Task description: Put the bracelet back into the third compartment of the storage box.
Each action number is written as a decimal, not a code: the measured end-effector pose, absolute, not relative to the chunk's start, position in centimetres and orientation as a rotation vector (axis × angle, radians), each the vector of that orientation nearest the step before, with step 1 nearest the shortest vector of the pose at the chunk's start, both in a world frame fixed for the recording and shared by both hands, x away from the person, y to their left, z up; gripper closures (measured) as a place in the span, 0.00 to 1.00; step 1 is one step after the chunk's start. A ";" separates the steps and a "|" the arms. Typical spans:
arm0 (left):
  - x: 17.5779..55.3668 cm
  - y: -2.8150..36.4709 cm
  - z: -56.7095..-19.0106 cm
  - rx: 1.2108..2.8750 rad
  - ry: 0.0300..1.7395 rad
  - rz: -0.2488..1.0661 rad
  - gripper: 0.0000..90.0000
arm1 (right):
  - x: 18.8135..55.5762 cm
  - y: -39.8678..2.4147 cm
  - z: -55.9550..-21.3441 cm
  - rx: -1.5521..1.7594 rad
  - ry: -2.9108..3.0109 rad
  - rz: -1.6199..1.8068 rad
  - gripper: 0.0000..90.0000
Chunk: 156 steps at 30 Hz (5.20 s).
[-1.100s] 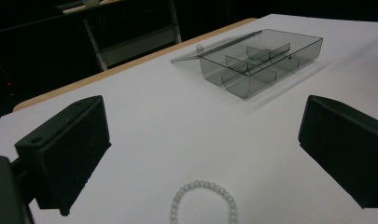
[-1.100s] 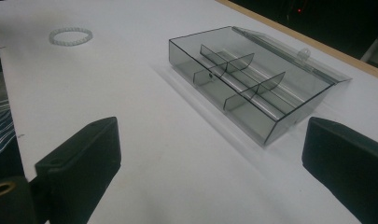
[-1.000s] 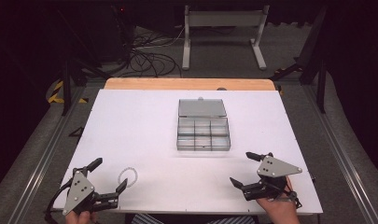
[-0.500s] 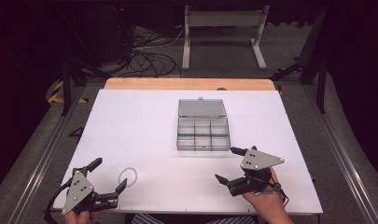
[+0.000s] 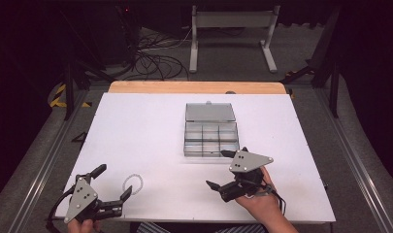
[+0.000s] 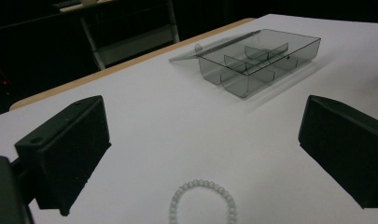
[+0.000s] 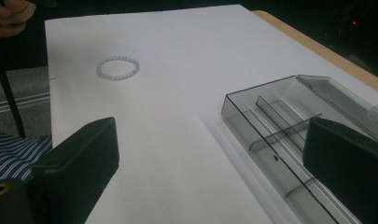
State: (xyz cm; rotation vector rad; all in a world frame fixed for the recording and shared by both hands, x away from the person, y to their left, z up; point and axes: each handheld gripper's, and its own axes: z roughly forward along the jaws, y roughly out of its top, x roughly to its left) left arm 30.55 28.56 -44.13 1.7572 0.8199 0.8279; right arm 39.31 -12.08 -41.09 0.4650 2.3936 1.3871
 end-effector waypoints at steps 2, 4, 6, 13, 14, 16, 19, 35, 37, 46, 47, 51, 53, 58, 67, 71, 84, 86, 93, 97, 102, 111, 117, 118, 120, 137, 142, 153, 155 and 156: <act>30.6 28.6 -44.1 1.760 0.819 0.827 0.03 | 39.3 -11.8 -41.0 0.461 2.396 1.389 0.05; 30.6 28.6 -44.1 1.762 0.818 0.828 0.03 | 39.4 -10.9 -40.8 0.442 2.404 1.398 0.05; 30.6 28.6 -44.1 1.763 0.815 0.832 0.03 | 39.5 -10.4 -40.7 0.428 2.411 1.398 0.05; 30.6 28.6 -44.2 1.761 0.822 0.819 0.03 | 39.8 -8.8 -40.4 0.389 2.427 1.409 0.05; 30.6 28.6 -44.2 1.763 0.822 0.818 0.03 | 39.8 -8.5 -40.4 0.387 2.428 1.410 0.05; 30.7 28.6 -44.2 1.767 0.818 0.821 0.03 | 39.8 -8.3 -40.4 0.381 2.433 1.411 0.05; 30.6 28.6 -44.2 1.763 0.824 0.821 0.03 | 40.0 -7.7 -40.3 0.372 2.442 1.414 0.05; 30.6 28.8 -44.1 1.755 0.825 0.825 0.02 | 40.3 -5.4 -40.2 0.324 2.475 1.454 0.05; 30.6 28.8 -44.1 1.756 0.825 0.827 0.03 | 40.3 -5.2 -40.2 0.325 2.488 1.467 0.07; 30.5 29.0 -44.1 1.753 0.825 0.834 0.03 | 40.6 -3.9 -40.4 0.345 2.502 1.487 0.21; 30.5 29.0 -44.1 1.752 0.826 0.831 0.02 | 40.6 -3.7 -40.4 0.345 2.506 1.485 0.22; 30.5 29.1 -44.0 1.746 0.826 0.834 0.03 | 41.1 -2.8 -40.7 0.356 2.524 1.495 0.26; 30.5 29.2 -44.0 1.746 0.826 0.824 0.03 | 41.3 -2.3 -40.9 0.368 2.534 1.505 0.28; 30.5 29.3 -44.0 1.741 0.832 0.824 0.02 | 42.0 -0.7 -41.7 0.373 2.568 1.501 0.32; 30.6 29.4 -44.0 1.732 0.836 0.818 0.03 | 42.4 1.7 -42.8 0.358 2.608 1.495 0.36; 30.6 29.5 -44.0 1.732 0.839 0.814 0.03 | 42.7 2.7 -43.3 0.360 2.620 1.498 0.38; 30.6 29.6 -44.0 1.728 0.840 0.816 0.03 | 43.5 5.8 -45.1 0.383 2.672 1.489 0.44; 30.6 29.7 -44.0 1.729 0.837 0.821 0.03 | 43.6 6.1 -45.4 0.379 2.679 1.483 0.45; 30.6 29.7 -44.0 1.726 0.843 0.808 0.03 | 44.0 7.3 -46.6 0.405 2.705 1.460 0.47; 30.6 29.7 -44.0 1.729 0.839 0.811 0.03 | 44.1 7.7 -47.2 0.420 2.713 1.465 0.48; 30.7 29.7 -44.0 1.725 0.843 0.810 0.03 | 44.3 8.3 -47.9 0.426 2.721 1.443 0.51; 30.7 29.7 -44.0 1.726 0.845 0.802 0.03 | 44.4 9.4 -49.0 0.433 2.739 1.402 0.58; 30.7 29.7 -44.1 1.724 0.849 0.798 0.03 | 44.4 10.2 -49.6 0.454 2.738 1.370 0.66; 30.7 29.7 -44.1 1.724 0.848 0.799 0.02 | 44.3 10.3 -49.7 0.459 2.742 1.362 0.68; 30.7 29.7 -44.1 1.722 0.849 0.801 0.03 | 44.3 10.6 -49.7 0.451 2.744 1.327 0.73; 30.8 29.8 -44.1 1.728 0.848 0.802 0.03 | 43.6 11.0 -49.7 0.407 2.693 1.257 0.96; 30.7 29.7 -44.1 1.722 0.854 0.794 0.02 | 43.4 10.9 -49.3 0.395 2.685 1.284 0.96; 30.7 29.7 -44.1 1.724 0.859 0.793 0.03 | 42.7 9.9 -46.8 0.365 2.667 1.373 0.96; 30.7 29.7 -44.1 1.725 0.859 0.793 0.03 | 42.6 9.5 -46.1 0.349 2.654 1.392 0.96; 30.7 29.7 -44.1 1.724 0.858 0.795 0.03 | 42.6 9.5 -46.1 0.349 2.654 1.392 0.96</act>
